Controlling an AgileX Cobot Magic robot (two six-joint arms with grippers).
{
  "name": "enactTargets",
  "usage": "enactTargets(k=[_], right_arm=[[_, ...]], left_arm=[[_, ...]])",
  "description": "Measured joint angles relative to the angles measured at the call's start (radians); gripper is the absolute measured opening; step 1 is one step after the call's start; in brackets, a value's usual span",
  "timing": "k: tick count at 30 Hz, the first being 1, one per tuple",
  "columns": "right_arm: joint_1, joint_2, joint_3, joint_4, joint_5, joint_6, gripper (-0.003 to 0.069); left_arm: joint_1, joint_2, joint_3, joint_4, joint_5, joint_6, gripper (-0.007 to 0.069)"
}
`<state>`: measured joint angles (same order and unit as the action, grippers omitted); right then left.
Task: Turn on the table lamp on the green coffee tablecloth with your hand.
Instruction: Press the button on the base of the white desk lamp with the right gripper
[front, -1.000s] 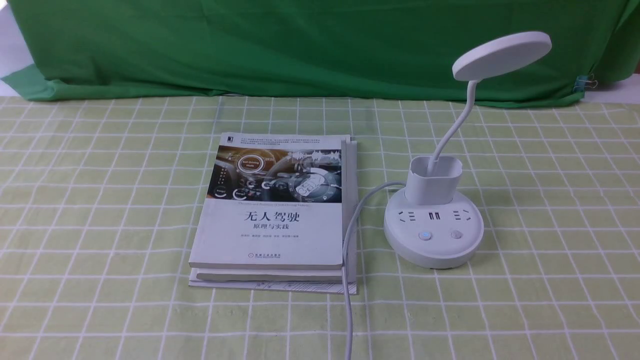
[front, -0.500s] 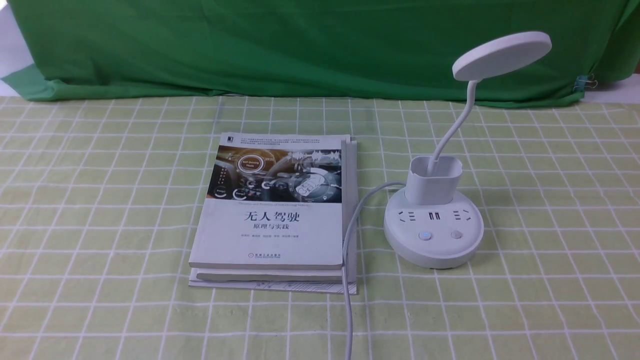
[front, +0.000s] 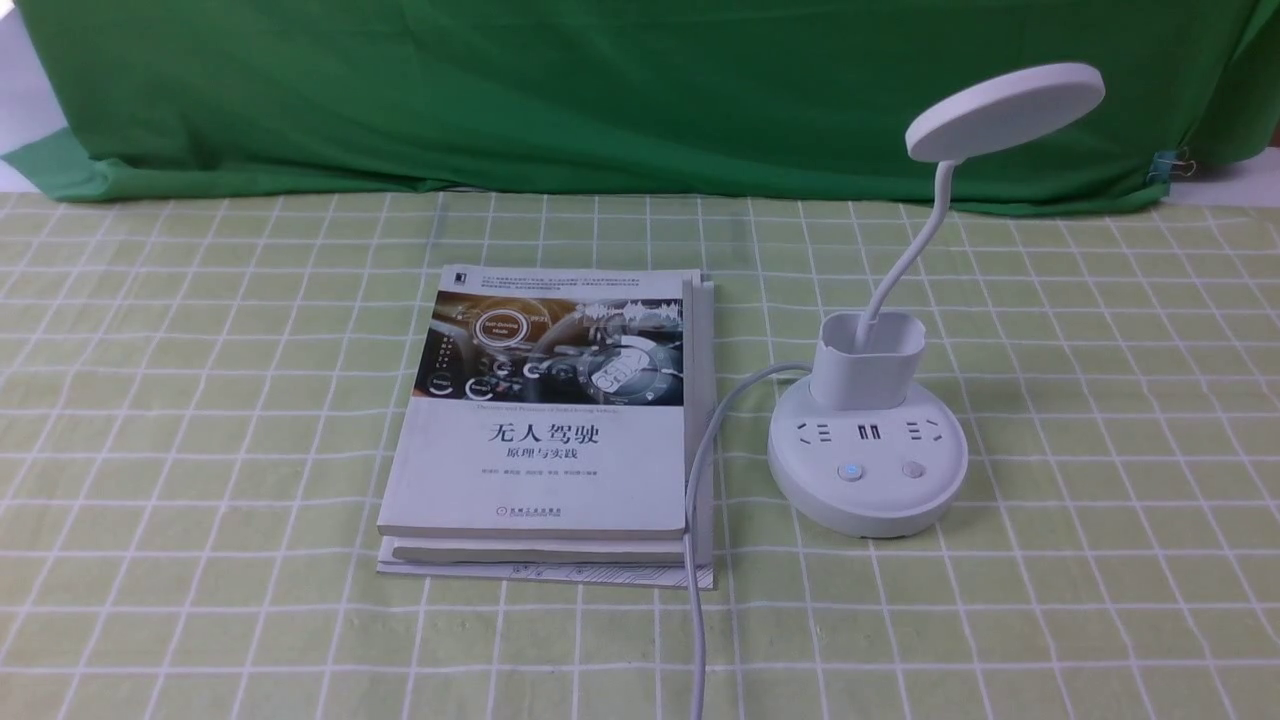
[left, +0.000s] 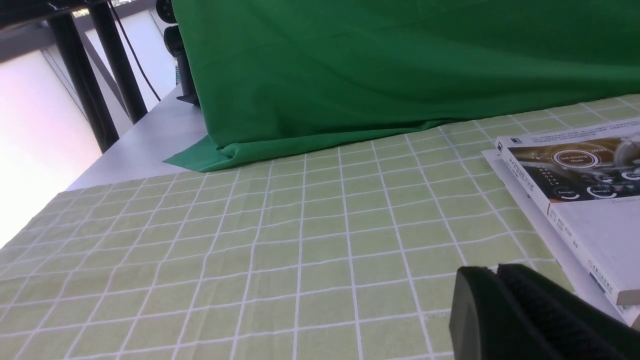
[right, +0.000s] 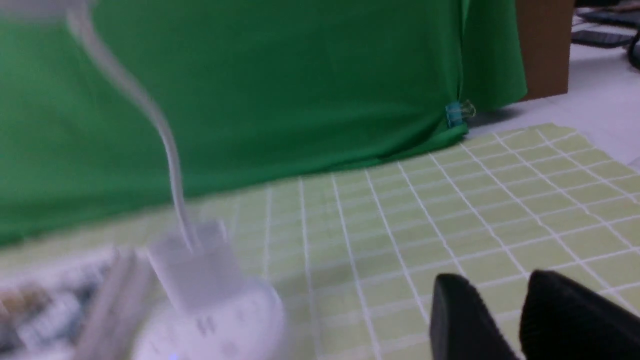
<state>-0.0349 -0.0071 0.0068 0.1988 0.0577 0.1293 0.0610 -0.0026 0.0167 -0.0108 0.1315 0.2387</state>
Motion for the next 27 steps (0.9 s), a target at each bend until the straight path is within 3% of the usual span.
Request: enactTargets(k=[3, 7, 10, 13, 16, 18, 20, 22, 27], right_arm=[[0.0, 0.0, 0.0, 0.013, -0.122, 0.196, 0.0235], [0.0, 0.0, 0.0, 0.016, -0.212, 0.288, 0.0243], [0.005, 0.006, -0.005, 0.017, -0.188, 0.317, 0.0226], [0.04, 0.088, -0.099, 0.018, -0.013, 0.229, 0.0174], [0.093, 0.228, -0.252, 0.02, 0.177, 0.063, 0.0125], [0.161, 0.483, -0.481, 0.02, 0.446, -0.098, 0.0087], [0.178, 0.557, -0.534, 0.02, 0.508, -0.129, 0.0083], [0.228, 0.785, -0.679, 0.017, 0.642, -0.204, 0.0074], [0.32, 1.152, -0.832, 0.005, 0.652, -0.274, 0.0033]], left_arm=[[0.0, 0.0, 0.0, 0.0, 0.0, 0.0, 0.0019], [0.0, 0.0, 0.0, 0.0, 0.0, 0.0, 0.0019], [0.0, 0.0, 0.0, 0.0, 0.0, 0.0, 0.0019], [0.0, 0.0, 0.0, 0.0, 0.0, 0.0, 0.0019], [0.0, 0.0, 0.0, 0.0, 0.0, 0.0, 0.0019], [0.0, 0.0, 0.0, 0.0, 0.0, 0.0, 0.0019], [0.0, 0.0, 0.0, 0.0, 0.0, 0.0, 0.0019], [0.0, 0.0, 0.0, 0.0, 0.0, 0.0, 0.0019], [0.0, 0.0, 0.0, 0.0, 0.0, 0.0, 0.0019]])
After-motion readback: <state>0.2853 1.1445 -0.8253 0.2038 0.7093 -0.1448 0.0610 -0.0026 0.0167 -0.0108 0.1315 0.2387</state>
